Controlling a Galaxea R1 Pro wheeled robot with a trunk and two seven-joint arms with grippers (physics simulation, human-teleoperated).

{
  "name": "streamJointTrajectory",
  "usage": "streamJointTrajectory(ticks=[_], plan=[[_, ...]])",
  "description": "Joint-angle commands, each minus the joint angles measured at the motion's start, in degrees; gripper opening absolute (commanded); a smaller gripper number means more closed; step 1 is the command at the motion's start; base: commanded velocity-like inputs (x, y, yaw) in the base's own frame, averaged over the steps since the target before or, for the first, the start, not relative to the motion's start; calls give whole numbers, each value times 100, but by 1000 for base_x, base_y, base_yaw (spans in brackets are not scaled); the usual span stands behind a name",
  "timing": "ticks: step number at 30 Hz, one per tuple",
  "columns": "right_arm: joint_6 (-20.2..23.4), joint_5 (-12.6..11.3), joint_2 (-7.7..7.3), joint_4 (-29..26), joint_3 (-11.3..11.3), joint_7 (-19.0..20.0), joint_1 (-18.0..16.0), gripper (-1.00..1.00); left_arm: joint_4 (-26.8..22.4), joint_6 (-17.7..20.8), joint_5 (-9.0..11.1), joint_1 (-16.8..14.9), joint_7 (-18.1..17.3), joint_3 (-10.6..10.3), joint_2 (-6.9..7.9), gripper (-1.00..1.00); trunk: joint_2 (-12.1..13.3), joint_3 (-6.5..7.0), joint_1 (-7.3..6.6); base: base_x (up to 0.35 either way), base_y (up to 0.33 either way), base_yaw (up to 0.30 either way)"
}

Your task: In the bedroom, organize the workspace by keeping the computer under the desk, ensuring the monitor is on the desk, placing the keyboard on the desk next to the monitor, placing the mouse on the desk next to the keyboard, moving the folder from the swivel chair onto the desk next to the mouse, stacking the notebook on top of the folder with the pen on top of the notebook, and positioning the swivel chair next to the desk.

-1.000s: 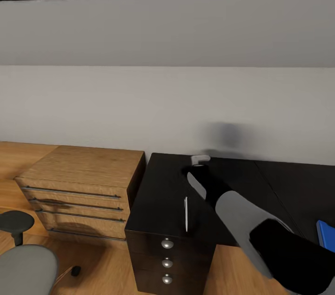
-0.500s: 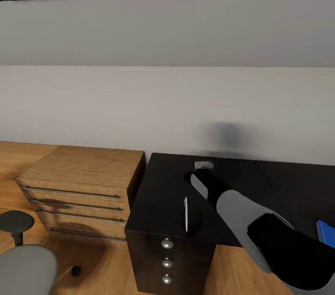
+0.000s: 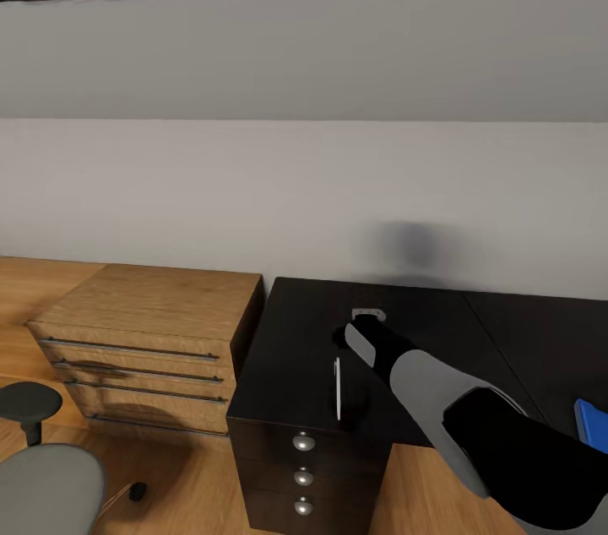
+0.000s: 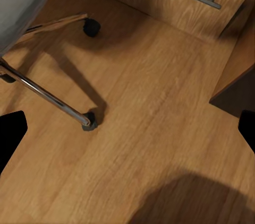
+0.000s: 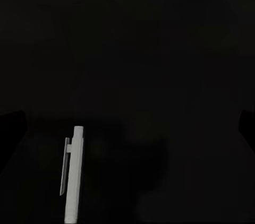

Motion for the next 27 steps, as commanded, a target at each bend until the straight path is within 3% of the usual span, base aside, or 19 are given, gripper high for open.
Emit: streamJointTrajectory(ticks=[1,19,27], plan=[[50,-46,0,-5,42,-36,-3,100,-5,-10,59,1,-38,6,-1,100,-3,-5,0,0,0,0],[421,-55,0,12,43,-54,0,100,-4,-42,68,0,-14,6,-1,100,-3,-5,0,0,0,0],[916,-92,0,21,43,-54,0,100,-4,-42,68,1,-6,13,-1,100,-3,-5,0,0,0,0]])
